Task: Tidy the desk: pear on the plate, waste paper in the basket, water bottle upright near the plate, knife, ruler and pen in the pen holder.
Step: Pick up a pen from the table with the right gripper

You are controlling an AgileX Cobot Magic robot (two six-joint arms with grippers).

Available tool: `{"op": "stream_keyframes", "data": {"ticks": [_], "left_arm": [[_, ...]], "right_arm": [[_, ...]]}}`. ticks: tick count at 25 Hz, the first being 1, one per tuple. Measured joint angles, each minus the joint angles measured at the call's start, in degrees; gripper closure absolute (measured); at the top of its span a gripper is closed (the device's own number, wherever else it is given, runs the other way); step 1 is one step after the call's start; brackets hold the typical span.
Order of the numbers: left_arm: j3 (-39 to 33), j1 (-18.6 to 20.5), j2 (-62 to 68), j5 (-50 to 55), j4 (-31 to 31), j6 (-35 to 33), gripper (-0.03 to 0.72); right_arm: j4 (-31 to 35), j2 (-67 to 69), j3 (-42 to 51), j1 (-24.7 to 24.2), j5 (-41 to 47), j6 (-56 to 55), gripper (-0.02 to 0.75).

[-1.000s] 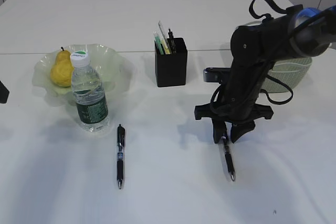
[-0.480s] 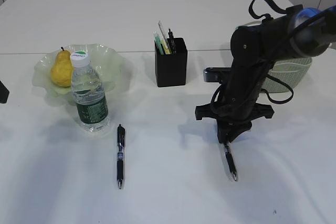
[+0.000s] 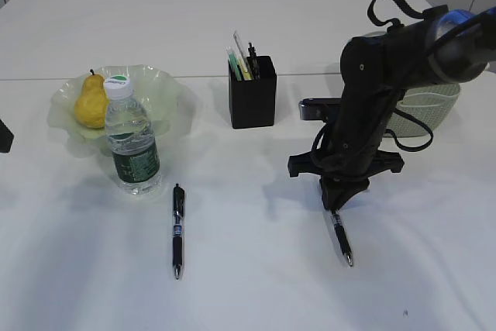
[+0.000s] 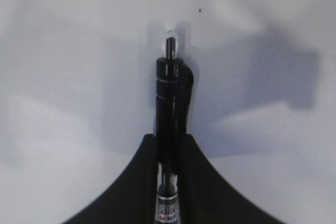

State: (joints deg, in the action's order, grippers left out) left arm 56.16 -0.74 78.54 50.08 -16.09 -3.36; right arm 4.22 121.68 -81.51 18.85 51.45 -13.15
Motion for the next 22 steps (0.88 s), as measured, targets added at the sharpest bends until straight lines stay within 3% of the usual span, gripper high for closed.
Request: {"op": "stream_keyframes", "data": {"ticks": [9, 22], "left_arm": [[0.0, 0.0, 0.0, 0.0, 0.0, 0.0, 0.182], [0.0, 0.0, 0.0, 0.0, 0.0, 0.0, 0.182]], "right_arm": [[0.0, -1.7, -1.0, 0.0, 0.1, 2.7, 0.686], [0.6, -4.3, -13.2, 0.0, 6.3, 4.9, 0.687]]}}
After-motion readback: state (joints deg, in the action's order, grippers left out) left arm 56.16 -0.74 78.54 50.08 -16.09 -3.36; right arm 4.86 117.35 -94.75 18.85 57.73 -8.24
